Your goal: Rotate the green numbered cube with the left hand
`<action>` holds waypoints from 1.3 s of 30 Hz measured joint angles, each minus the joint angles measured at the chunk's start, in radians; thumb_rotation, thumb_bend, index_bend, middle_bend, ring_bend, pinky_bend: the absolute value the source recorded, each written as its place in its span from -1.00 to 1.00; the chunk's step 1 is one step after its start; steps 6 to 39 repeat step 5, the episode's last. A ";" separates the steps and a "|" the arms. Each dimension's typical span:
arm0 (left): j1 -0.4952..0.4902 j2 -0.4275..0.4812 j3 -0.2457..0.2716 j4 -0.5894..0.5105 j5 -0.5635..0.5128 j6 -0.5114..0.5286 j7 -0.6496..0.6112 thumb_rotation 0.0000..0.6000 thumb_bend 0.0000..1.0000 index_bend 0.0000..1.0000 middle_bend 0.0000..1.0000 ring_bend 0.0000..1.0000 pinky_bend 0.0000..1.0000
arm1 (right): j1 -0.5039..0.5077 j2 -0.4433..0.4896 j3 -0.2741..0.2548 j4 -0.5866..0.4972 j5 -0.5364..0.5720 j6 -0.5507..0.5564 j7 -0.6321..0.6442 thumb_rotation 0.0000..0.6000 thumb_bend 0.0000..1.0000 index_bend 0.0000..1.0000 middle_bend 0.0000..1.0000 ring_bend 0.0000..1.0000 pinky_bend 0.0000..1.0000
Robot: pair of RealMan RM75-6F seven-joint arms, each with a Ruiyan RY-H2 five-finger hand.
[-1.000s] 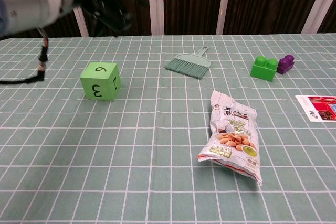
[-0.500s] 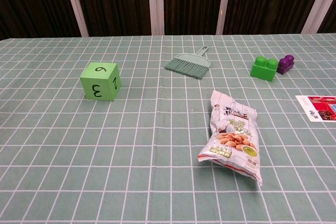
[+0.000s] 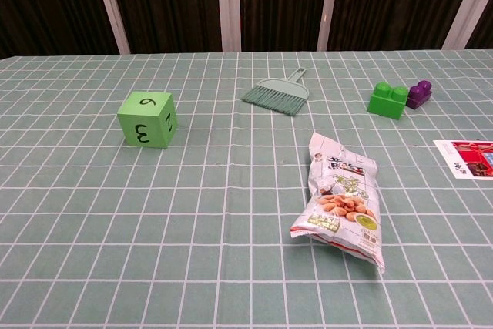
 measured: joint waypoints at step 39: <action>0.033 0.002 -0.020 0.016 0.015 0.007 -0.022 1.00 -0.24 -0.70 -0.73 -0.96 -0.67 | 0.000 0.014 -0.003 -0.009 0.009 -0.017 0.002 1.00 -0.65 -0.81 -0.98 -1.00 -1.00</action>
